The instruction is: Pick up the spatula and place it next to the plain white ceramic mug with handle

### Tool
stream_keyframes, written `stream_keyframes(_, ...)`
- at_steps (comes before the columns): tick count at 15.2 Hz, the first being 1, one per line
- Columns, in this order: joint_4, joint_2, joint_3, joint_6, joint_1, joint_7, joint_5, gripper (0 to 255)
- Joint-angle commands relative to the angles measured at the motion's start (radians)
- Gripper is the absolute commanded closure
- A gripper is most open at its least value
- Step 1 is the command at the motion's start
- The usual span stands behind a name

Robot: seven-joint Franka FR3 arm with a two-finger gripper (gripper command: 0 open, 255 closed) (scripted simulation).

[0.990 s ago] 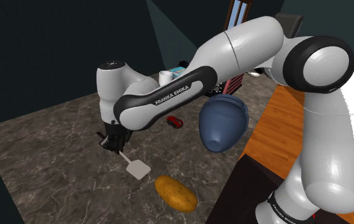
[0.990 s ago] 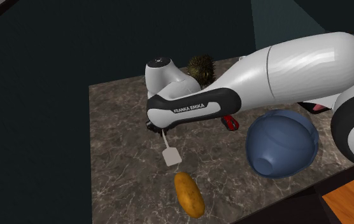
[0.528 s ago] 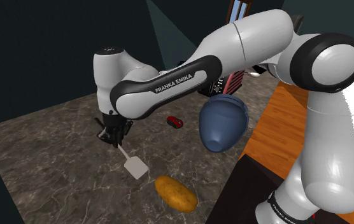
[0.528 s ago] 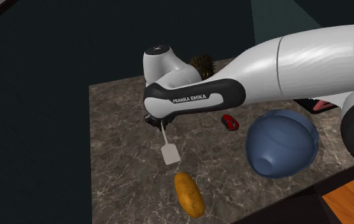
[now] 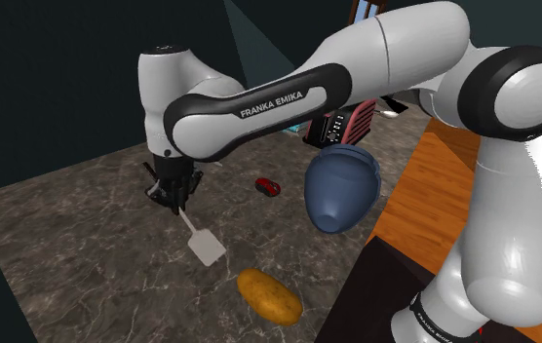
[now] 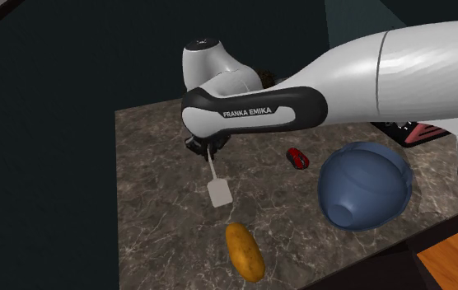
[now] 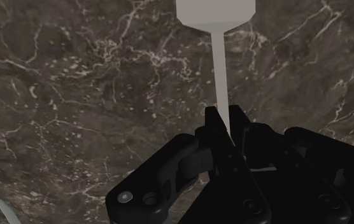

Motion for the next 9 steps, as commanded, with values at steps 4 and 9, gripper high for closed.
stream_keyframes(4,0.043,-0.02,0.005,-0.061,-0.003,-0.012,0.014,255)
stream_keyframes(9,0.095,-0.032,0.009,-0.123,-0.002,-0.02,0.023,255)
